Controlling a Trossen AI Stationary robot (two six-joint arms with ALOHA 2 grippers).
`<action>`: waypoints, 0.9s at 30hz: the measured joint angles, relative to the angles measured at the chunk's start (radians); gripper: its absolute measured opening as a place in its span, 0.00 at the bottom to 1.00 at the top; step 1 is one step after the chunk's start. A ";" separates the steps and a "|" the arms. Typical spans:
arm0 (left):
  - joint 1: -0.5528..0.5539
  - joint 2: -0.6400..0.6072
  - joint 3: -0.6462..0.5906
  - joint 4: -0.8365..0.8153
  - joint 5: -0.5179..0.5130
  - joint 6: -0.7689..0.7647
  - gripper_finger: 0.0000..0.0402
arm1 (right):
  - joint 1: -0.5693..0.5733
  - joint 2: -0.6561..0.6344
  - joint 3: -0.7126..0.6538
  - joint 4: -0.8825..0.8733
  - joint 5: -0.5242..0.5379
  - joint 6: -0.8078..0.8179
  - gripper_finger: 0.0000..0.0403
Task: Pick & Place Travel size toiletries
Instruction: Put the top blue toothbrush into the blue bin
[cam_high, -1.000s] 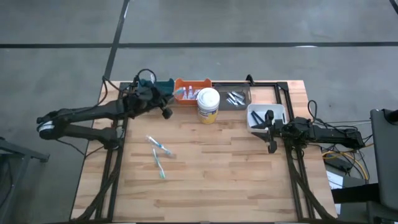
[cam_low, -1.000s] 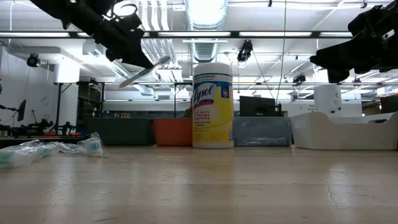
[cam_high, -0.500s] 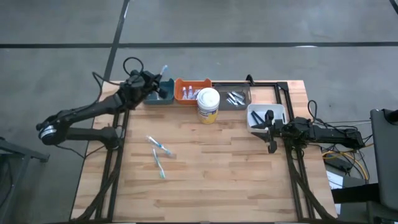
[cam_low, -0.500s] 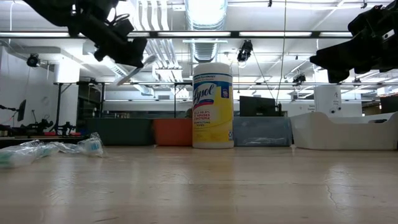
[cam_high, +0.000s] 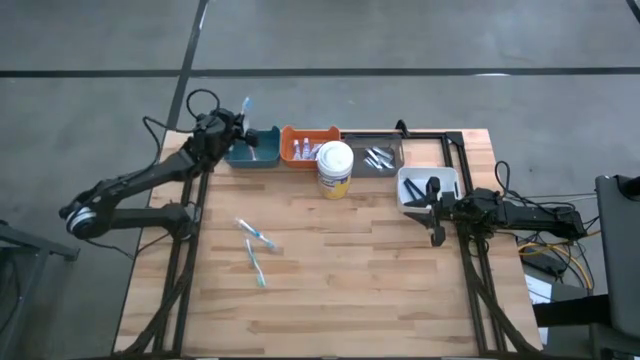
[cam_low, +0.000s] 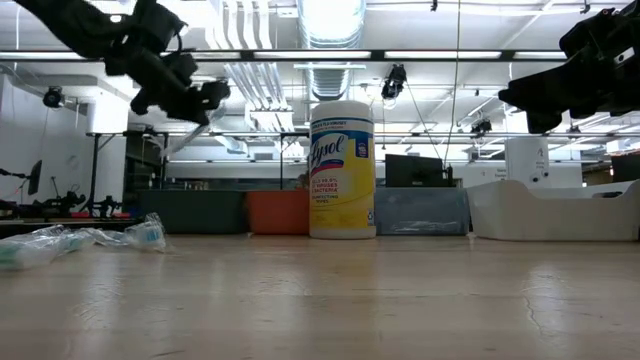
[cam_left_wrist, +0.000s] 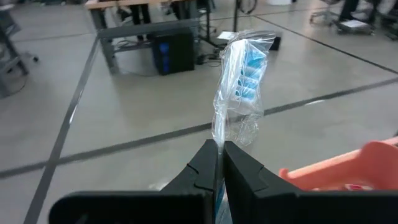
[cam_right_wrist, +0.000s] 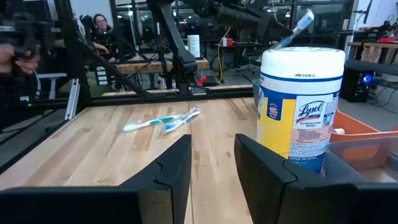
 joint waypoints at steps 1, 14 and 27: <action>0.009 0.000 -0.022 0.024 -0.003 -0.012 0.04 | 0.000 0.000 0.000 0.000 0.000 0.000 0.30; 0.103 0.000 -0.385 0.620 -0.006 -0.171 0.04 | 0.000 0.000 0.000 0.000 0.000 0.000 0.32; 0.112 0.096 -0.336 0.639 0.006 -0.198 0.04 | 0.000 0.000 0.000 0.000 0.000 0.001 0.30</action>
